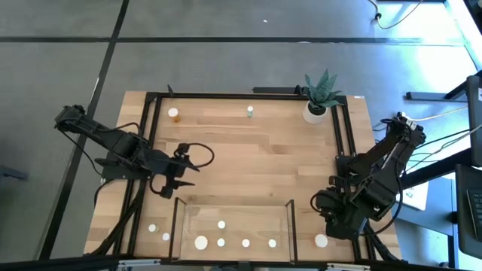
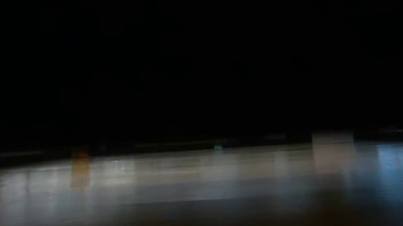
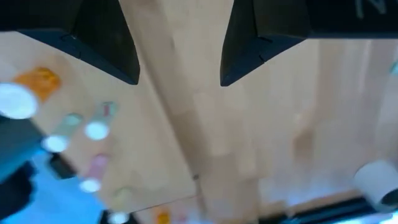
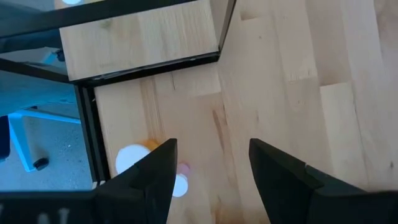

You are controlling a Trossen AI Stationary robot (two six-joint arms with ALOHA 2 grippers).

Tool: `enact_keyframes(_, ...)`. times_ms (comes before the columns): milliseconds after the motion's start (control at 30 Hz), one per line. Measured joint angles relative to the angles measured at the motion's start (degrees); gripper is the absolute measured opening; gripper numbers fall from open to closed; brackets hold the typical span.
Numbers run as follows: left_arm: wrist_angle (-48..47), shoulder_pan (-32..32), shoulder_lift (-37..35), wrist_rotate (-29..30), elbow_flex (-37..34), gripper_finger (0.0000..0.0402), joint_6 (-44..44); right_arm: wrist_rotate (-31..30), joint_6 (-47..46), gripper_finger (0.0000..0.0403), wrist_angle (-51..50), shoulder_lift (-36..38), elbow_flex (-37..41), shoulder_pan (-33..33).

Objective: Pick and place medicine bottles onto shelf by color
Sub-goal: Put the bottom orange pill bottle on the shelf aligned with the other orange pill bottle

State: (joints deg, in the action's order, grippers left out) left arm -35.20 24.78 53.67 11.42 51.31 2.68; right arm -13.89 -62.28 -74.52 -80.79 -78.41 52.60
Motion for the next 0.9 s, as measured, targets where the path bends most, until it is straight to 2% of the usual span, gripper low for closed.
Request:
enact_keyframes(133,1.6,0.0,0.0,-3.0,0.0,0.0218,-3.0,0.0,0.4,0.0202,0.0,0.0,0.0,0.0)
enact_keyframes(800,1.4,0.0,0.0,-3.0,0.0,0.0218,-3.3,0.0,1.9,0.0202,1.6,-0.1,0.0,0.0)
enact_keyframes(900,1.4,0.0,0.0,-3.0,0.0,0.0218,-3.3,2.7,5.6,0.0202,3.8,-0.1,0.0,0.3)
